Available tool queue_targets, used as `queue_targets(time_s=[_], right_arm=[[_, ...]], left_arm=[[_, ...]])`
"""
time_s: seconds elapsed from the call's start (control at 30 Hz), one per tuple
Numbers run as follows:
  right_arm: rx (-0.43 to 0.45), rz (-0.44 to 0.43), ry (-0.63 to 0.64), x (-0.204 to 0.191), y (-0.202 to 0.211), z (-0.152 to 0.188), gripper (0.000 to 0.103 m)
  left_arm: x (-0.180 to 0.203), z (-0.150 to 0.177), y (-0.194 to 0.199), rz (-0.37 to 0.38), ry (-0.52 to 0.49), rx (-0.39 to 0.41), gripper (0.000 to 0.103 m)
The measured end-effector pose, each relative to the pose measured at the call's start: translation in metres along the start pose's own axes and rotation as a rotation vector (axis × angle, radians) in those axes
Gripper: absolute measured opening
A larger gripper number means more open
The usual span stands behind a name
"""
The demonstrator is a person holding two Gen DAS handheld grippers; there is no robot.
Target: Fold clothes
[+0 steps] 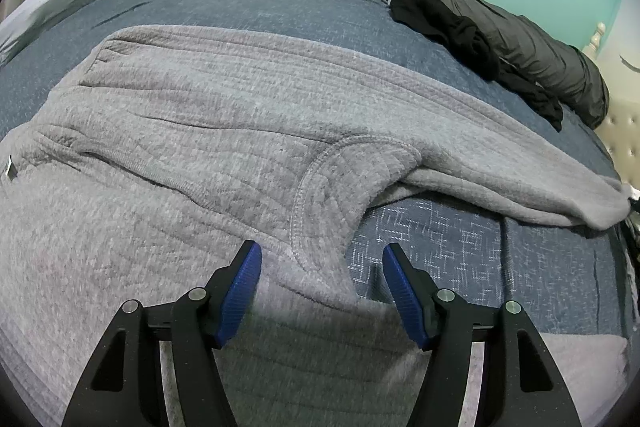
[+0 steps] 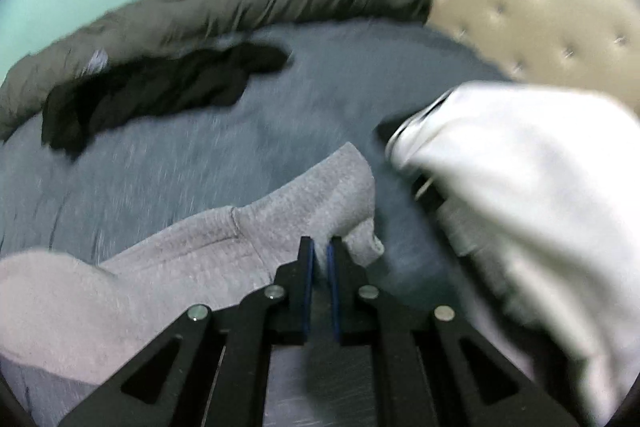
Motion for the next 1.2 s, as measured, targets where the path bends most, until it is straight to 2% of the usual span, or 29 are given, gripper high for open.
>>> queue_targets(time_s=[0.07,0.17,0.23,0.3,0.37,0.43,0.5,0.53,0.57,0.63,0.7,0.77,0.83,0.9,1.2], right_arm=[[0.017,0.045,0.004,0.007,0.010,-0.006,0.006],[-0.032,0.070,-0.018,0.018,0.002,-0.001,0.006],[-0.104,0.056,-0.047,0.023,-0.016,0.009,0.007],[-0.130,0.049,-0.060,0.022,-0.023,0.018,0.009],[-0.110,0.082,-0.043,0.021,-0.023,0.019,0.013],[-0.073,0.047,-0.035,0.015,-0.016,0.017,0.014],[-0.036,0.025,0.002,0.005,-0.008,0.014,0.018],[-0.024,0.006,0.021,-0.003,-0.005,0.013,0.024],[-0.031,-0.039,0.034,-0.013,-0.007,0.014,0.032],[-0.065,-0.112,0.079,-0.033,-0.014,0.018,0.039],[-0.101,-0.179,0.129,-0.054,-0.022,0.022,0.040],[-0.138,-0.172,0.208,-0.067,-0.033,0.027,0.040],[-0.142,-0.156,0.223,-0.065,-0.042,0.022,0.040],[-0.148,-0.141,0.241,-0.063,-0.051,0.017,0.045],[-0.282,-0.125,0.397,-0.072,-0.089,0.030,0.061]], left_arm=[[0.000,0.000,0.000,0.000,0.000,-0.001,0.067],[-0.001,0.001,0.000,0.000,-0.002,-0.001,0.067],[-0.002,0.001,-0.001,0.002,-0.004,-0.003,0.067],[-0.003,0.001,-0.001,0.005,0.000,-0.005,0.067],[-0.003,0.001,-0.001,0.005,0.000,-0.007,0.067],[-0.003,0.000,0.000,0.002,0.001,-0.006,0.067],[-0.003,0.000,0.000,0.001,-0.001,-0.004,0.067],[-0.003,0.000,0.000,0.001,0.000,-0.003,0.067],[-0.004,0.000,0.001,0.001,0.001,-0.003,0.067],[-0.004,0.000,0.001,0.001,0.000,-0.001,0.067],[-0.003,0.001,0.003,0.002,-0.004,0.003,0.067],[-0.005,0.002,0.002,0.004,-0.003,0.001,0.067],[-0.007,0.002,0.000,0.007,0.002,-0.002,0.067],[-0.009,0.001,0.000,0.009,0.008,-0.003,0.067],[-0.008,-0.006,0.011,-0.009,0.014,0.041,0.067]])
Point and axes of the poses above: each gripper's, at about its wrist camera, not at the fingertips, and y roughly against the way its jaws point, x to its right, z to its underside, the point moved 5 cm from there along -y, roughly the way its jaws point, and after that the axes turned 15 degrees about -z, right-handed, at the moved point
